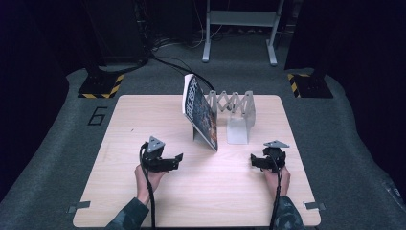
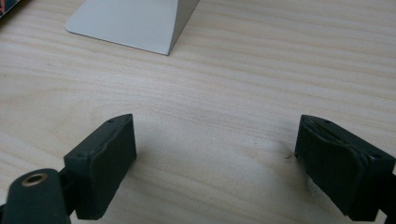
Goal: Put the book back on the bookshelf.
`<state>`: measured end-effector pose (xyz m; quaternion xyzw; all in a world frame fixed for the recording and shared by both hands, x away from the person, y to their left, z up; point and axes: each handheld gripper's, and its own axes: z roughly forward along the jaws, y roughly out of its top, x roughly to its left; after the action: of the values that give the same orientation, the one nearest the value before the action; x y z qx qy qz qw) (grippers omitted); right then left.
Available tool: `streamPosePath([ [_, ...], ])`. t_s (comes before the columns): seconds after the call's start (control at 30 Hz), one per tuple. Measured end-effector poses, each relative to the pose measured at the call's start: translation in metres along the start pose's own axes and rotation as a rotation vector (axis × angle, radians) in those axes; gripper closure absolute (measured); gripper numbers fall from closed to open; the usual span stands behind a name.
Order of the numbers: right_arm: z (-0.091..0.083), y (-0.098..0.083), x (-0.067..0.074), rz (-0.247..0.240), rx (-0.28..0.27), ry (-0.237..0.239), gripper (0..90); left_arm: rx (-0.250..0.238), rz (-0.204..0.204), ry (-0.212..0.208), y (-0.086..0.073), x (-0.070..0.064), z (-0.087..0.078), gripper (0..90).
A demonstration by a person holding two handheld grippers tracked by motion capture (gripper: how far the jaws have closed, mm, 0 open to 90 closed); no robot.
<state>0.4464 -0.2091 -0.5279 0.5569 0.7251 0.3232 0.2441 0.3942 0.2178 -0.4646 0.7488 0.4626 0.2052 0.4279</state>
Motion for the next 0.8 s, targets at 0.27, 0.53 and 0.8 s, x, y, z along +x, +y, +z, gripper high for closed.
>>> streamPosePath([
  [0.27, 0.0, 0.0, 0.0, 0.0, 0.0, 0.0, 12.0, 0.071, -0.009, 0.058, -0.032, 0.02, -0.009, 9.6],
  [0.53, 0.0, 0.0, 0.0, 0.001, 0.0, 0.0, 12.0, 0.151, 0.001, 0.12, -0.067, 0.034, -0.009, 6.3],
  [0.8, 0.0, 0.0, 0.0, 0.001, -0.001, 0.0, 12.3, 0.145, 0.002, 0.152, -0.082, 0.038, -0.008, 6.3],
])
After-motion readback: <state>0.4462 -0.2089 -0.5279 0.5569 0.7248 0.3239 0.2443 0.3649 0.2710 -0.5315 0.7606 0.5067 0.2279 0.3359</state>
